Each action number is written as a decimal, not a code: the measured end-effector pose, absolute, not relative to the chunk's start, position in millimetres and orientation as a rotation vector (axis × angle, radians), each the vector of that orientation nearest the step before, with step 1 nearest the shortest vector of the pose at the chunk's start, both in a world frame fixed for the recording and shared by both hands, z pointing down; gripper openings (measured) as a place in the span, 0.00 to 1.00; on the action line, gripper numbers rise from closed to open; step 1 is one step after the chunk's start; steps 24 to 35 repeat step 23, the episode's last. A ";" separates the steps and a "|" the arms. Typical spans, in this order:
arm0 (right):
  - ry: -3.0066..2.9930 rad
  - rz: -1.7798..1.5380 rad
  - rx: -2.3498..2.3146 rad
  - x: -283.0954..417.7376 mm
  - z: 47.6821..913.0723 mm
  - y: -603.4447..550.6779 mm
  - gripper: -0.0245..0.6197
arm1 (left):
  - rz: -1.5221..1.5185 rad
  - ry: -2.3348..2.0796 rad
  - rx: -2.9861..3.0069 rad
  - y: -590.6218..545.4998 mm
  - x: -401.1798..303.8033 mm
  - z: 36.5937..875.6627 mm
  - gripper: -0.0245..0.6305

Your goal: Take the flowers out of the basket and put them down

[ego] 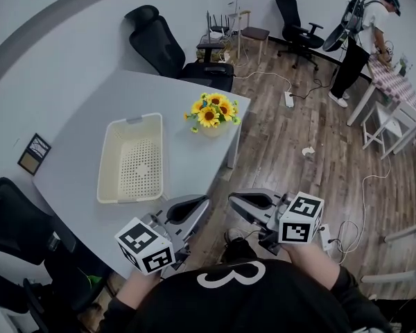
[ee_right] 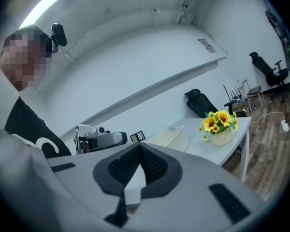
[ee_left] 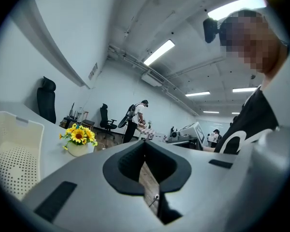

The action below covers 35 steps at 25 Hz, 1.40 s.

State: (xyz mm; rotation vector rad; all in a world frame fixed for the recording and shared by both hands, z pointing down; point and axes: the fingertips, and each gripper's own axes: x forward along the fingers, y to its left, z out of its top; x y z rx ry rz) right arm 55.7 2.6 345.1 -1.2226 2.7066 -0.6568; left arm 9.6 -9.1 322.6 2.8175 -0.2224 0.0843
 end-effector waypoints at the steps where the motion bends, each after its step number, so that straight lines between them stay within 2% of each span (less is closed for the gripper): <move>1: 2.708 -0.646 -1.219 53.3 342.6 3.7 0.05 | 0.087 -0.224 2.820 -6.8 8.3 322.3 0.06; 10: 2.746 -0.622 -1.199 36.5 339.5 11.1 0.05 | 0.041 -0.244 2.786 -5.1 -6.2 318.5 0.06; 35: 2.744 -0.606 -1.217 49.9 335.3 2.9 0.05 | 0.052 -0.232 2.772 -14.4 6.5 319.9 0.06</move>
